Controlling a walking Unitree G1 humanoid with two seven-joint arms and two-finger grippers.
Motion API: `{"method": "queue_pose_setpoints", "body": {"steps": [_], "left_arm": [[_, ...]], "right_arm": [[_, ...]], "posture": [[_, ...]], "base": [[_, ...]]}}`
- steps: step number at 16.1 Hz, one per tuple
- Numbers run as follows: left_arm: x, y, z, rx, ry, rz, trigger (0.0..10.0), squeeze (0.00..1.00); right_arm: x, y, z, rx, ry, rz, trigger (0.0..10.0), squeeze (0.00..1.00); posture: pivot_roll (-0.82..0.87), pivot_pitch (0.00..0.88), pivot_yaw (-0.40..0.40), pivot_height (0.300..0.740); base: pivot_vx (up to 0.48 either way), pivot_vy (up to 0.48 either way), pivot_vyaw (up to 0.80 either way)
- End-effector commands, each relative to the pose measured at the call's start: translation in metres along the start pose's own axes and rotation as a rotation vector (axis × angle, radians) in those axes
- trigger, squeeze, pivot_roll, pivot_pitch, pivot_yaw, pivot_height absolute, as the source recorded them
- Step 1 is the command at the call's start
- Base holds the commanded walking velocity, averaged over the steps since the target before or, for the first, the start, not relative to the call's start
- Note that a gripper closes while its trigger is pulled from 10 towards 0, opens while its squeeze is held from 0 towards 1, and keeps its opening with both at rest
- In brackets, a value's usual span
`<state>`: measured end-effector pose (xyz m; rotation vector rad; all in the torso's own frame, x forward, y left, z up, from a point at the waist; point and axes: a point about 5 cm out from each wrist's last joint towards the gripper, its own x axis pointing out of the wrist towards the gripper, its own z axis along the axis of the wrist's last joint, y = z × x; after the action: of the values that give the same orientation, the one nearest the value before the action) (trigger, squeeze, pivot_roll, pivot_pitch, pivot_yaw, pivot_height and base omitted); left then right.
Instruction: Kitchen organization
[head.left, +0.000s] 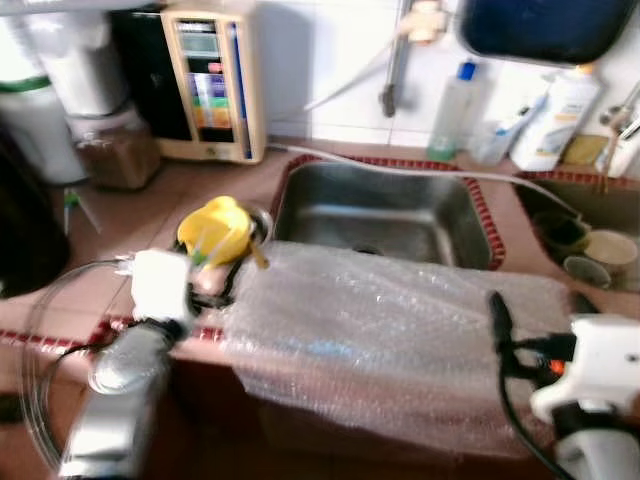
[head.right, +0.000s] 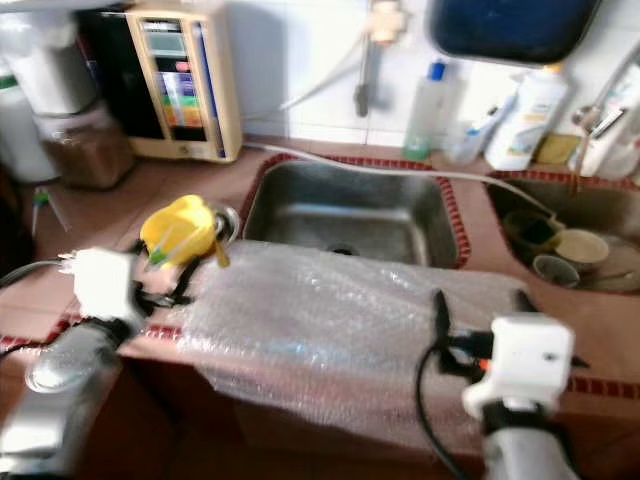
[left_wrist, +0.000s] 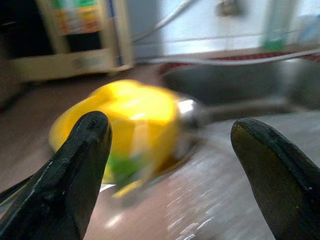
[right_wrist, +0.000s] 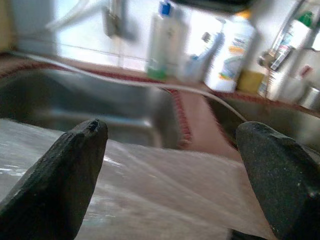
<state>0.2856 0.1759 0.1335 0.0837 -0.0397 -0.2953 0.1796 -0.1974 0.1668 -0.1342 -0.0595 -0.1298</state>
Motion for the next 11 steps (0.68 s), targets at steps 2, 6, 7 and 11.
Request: {"method": "queue_pose_setpoints", "body": {"steps": [2, 6, 7, 11], "left_arm": [[-0.004, 0.010, 0.003, 0.019, 0.001, 0.027, 10.0, 0.00], [-0.006, 0.010, 0.004, 0.030, -0.004, 0.043, 10.0, 0.00], [-0.007, 0.010, 0.005, 0.031, -0.008, 0.045, 10.0, 0.00], [-0.007, 0.006, 0.018, 0.069, -0.060, 0.044, 10.0, 0.00]], "right_arm": [[0.002, 0.005, 0.005, 0.008, -0.022, 0.025, 10.0, 0.00], [0.003, 0.008, 0.005, -0.004, -0.031, 0.040, 10.0, 0.00], [0.003, 0.008, 0.006, -0.006, -0.033, 0.043, 10.0, 0.00], [0.006, 0.013, 0.008, -0.018, -0.049, 0.066, 10.0, 0.00]], "posture": [[0.05, 0.017, -0.008, 0.740], [0.05, 0.015, -0.007, 0.740], [0.05, 0.015, -0.007, 0.740], [0.06, 0.018, -0.010, 0.740]], "base": [[0.302, 0.000, 0.00], [0.066, 0.000, 0.00], [0.000, 0.000, 0.00], [0.000, 0.000, 0.00]]}}
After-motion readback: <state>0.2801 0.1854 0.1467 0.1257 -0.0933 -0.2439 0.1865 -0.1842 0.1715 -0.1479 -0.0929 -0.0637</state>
